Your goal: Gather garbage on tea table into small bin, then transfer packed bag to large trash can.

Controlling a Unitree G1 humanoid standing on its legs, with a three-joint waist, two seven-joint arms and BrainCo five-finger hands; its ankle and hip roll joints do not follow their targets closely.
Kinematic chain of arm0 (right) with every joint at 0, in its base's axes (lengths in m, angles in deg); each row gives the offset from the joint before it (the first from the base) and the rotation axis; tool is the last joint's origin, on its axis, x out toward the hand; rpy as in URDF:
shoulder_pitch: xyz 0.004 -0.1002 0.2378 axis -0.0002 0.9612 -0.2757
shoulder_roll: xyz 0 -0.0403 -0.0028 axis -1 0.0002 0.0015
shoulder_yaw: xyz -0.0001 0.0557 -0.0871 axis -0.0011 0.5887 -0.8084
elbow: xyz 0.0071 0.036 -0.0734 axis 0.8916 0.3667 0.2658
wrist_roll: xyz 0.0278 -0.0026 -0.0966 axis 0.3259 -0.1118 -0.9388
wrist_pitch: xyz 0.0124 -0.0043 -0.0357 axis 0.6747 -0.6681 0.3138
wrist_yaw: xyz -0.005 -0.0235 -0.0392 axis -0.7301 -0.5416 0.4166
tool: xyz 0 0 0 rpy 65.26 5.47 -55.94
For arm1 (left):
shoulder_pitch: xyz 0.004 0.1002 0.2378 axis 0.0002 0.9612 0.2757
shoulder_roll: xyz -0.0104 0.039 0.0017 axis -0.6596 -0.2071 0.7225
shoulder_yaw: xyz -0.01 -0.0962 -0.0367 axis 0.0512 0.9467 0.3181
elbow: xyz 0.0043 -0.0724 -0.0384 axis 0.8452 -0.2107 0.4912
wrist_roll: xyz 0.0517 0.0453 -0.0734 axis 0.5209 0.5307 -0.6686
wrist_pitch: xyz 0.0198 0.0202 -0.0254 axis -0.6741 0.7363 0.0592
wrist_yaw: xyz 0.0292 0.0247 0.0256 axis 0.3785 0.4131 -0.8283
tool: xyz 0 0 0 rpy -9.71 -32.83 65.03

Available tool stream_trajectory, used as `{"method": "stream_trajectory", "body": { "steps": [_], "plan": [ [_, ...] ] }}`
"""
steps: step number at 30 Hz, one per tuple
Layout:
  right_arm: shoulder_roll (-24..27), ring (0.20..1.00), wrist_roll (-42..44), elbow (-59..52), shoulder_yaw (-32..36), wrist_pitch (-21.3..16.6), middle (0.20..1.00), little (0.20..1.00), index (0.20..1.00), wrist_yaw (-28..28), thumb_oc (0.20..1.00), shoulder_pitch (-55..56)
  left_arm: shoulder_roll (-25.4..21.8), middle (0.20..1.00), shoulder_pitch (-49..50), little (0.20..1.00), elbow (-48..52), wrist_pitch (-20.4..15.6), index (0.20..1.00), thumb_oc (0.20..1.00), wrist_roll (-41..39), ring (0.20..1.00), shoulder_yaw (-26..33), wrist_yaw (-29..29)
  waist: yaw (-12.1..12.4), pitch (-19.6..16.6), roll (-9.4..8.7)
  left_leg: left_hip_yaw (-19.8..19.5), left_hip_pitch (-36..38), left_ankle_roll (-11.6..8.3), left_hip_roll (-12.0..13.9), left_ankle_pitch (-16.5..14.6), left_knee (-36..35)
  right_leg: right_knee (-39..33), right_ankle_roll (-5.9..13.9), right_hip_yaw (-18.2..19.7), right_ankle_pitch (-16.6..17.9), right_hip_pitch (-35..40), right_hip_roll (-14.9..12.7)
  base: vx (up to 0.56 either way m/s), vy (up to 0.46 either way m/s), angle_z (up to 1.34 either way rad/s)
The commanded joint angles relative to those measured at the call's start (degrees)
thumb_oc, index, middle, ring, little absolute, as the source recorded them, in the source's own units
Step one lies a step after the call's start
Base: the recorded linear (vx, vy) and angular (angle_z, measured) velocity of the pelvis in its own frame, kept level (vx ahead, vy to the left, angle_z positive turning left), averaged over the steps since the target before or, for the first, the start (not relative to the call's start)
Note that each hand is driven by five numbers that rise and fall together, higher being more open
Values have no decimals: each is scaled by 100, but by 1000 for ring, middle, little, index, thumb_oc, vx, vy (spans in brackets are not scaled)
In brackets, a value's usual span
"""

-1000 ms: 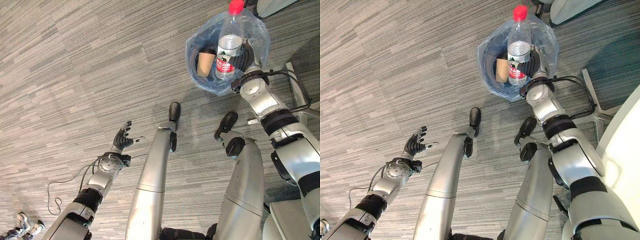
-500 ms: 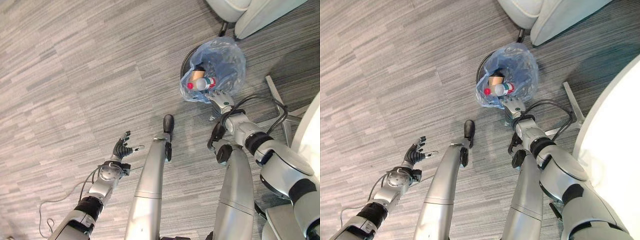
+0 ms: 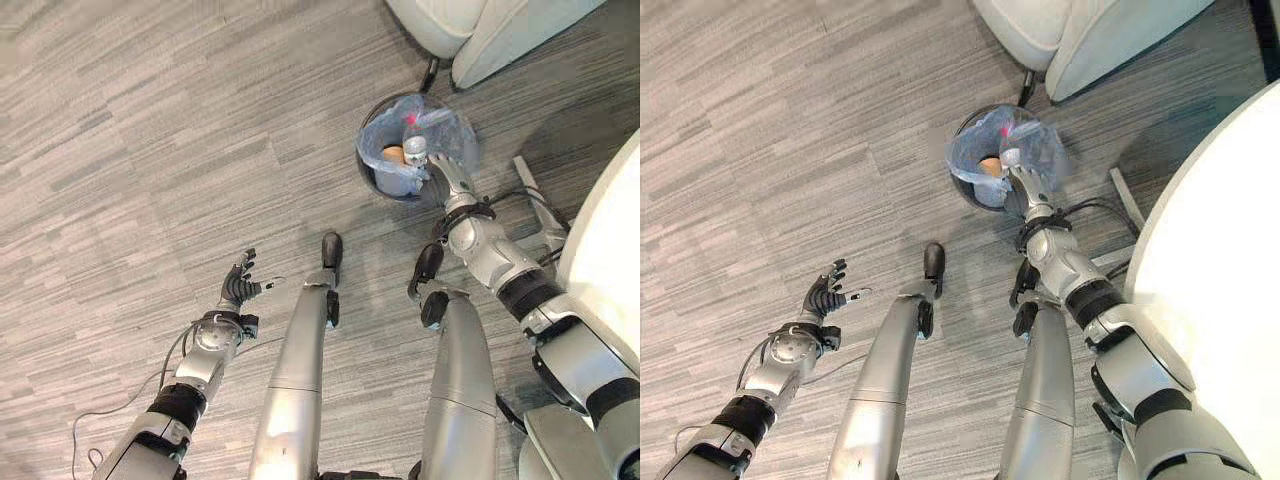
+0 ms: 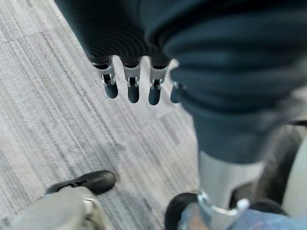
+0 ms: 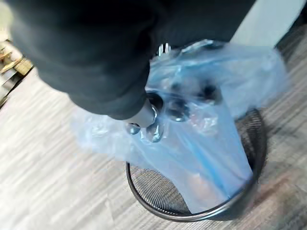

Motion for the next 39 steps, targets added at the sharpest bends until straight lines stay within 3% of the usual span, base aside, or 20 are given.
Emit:
{"method": "stream_trajectory", "body": {
  "steps": [1, 3, 5, 9, 10, 13, 21, 26, 29, 32, 34, 37, 38, 39],
  "plan": [
    [39, 200, 580, -914, 317, -512, 200, 200, 200, -38, 200, 317, 43, 1000, 338, 1000, -165, 25, 1000, 1000, 254, 1000, 285, -47, -20, -61, 19, 74, 573, 8, -43, -691, -95, -346, 251, 59, -373, 629, 263, -42, -1, -1],
    [-410, 200, 1530, -1789, 857, -808, 200, 200, 200, 291, 200, 1256, 106, 1000, 490, 1000, -206, 100, 1000, 1000, 369, 1000, 381, 11, -118, -102, -106, 78, 1533, -4, -39, -652, -608, -853, 323, -58, -222, 1559, 282, -13, 16, -7],
    [-524, 200, 1836, -1976, 971, -874, 200, 200, 200, 389, 200, 1478, 117, 1000, 547, 1000, -184, 102, 1000, 1000, 355, 1000, 402, 15, -133, -79, -139, 84, 1829, -13, -44, -620, -751, -1021, 341, -97, -159, 1857, 295, 15, 20, -16],
    [-906, 200, 2749, -2554, 1277, -1067, 200, 200, 200, 722, 200, 2263, 183, 1000, 828, 1000, -116, 126, 1000, 1000, 381, 1000, 507, 106, -226, -170, -229, 160, 3140, -43, -41, -488, -1545, -1850, 446, -203, 89, 3106, 358, 46, 44, -5],
    [-937, 200, 2913, -2721, 1324, -1095, 200, 200, 200, 877, 200, 2460, 169, 1000, 954, 1000, -81, 134, 1000, 1000, 434, 1000, 546, 146, -263, -227, -272, 187, 3493, -10, -63, -288, -1839, -2203, 422, -269, 317, 3495, 377, 18, 39, -21],
    [-932, 200, 3132, -3074, 1364, -1106, 200, 200, 200, 1146, 200, 2745, 137, 1000, 1345, 1000, 124, 139, 1000, 1000, 546, 1000, 625, 254, -297, -503, -365, 249, 4337, -36, -24, -216, -2398, -2801, 510, -306, 456, 4325, 437, 72, 31, -16],
    [-786, 200, 3049, -3585, 1528, -1059, 200, 200, 200, 1480, 200, 3202, 143, 1000, 1924, 1000, 649, 152, 1000, 1000, 626, 1000, 778, 499, -336, -1073, -504, 485, 5498, 4, 6, -235, -3078, -3597, 659, -235, 633, 5418, 592, 88, 56, -11],
    [-670, 200, 2586, -3754, 1574, -1045, 200, 200, 200, 1547, 200, 3278, 94, 1000, 2107, 1000, 1028, 128, 1000, 1000, 667, 1000, 856, 614, -293, -1103, -496, 511, 5745, 62, 41, -102, -3320, -3358, 769, -19, 761, 5359, 686, -53, 20, -29],
    [-633, 200, 2436, -3815, 1666, -1072, 200, 200, 200, 1539, 200, 3383, -20, 1000, 2046, 1000, 1141, 114, 1000, 1000, 720, 1000, 840, 675, -286, -986, -434, 426, 5499, 103, 145, 25, -3121, -2650, 722, 309, 403, 5330, 912, -222, -56, -4],
    [-601, 200, 2371, -3819, 1798, -1124, 200, 200, 200, 1466, 200, 3499, -74, 1000, 2042, 1000, 1154, 118, 1000, 1000, 749, 1000, 853, 676, -193, -1093, -410, 342, 5252, 54, 204, 177, -3084, -2313, 638, 512, 176, 5514, 1092, -170, -133, 35],
    [-594, 200, 2351, -3849, 1842, -1113, 200, 200, 200, 1428, 200, 3475, -36, 1000, 2048, 1000, 1202, 106, 1000, 1000, 725, 1000, 844, 660, -84, -1147, -476, 200, 5118, -38, 203, 312, -3075, -2730, 493, 633, -67, 5786, 1198, -110, -231, 29],
    [-534, 200, 2460, -3850, 1801, -1129, 200, 200, 200, 1435, 200, 3382, -52, 1000, 2130, 1000, 1404, 96, 1000, 1000, 649, 1000, 893, 694, 36, -1197, -523, 83, 4752, -221, 267, 676, -3070, -3629, 312, 616, -116, 6044, 1396, -110, -223, 19],
    [-534, 200, 2460, -3850, 1800, -1130, 200, 200, 200, 1435, 200, 3382, -52, 1000, 2130, 1000, 1404, 97, 1000, 1000, 649, 1000, 893, 694, 33, -1200, -521, 81, 4748, -221, 267, 676, -3069, -3632, 311, 614, -114, 6043, 1397, -181, -201, 7],
    [-434, 200, 2513, -3875, 1821, -1119, 200, 200, 200, 1419, 200, 3350, -28, 1000, 2087, 1000, 1453, 102, 1000, 1000, 605, 1000, 877, 718, 52, -1166, -468, 39, 4479, -420, 303, 934, -3094, -3909, 252, 497, -68, 6045, 1504, -181, -157, 10]
  ]
}}
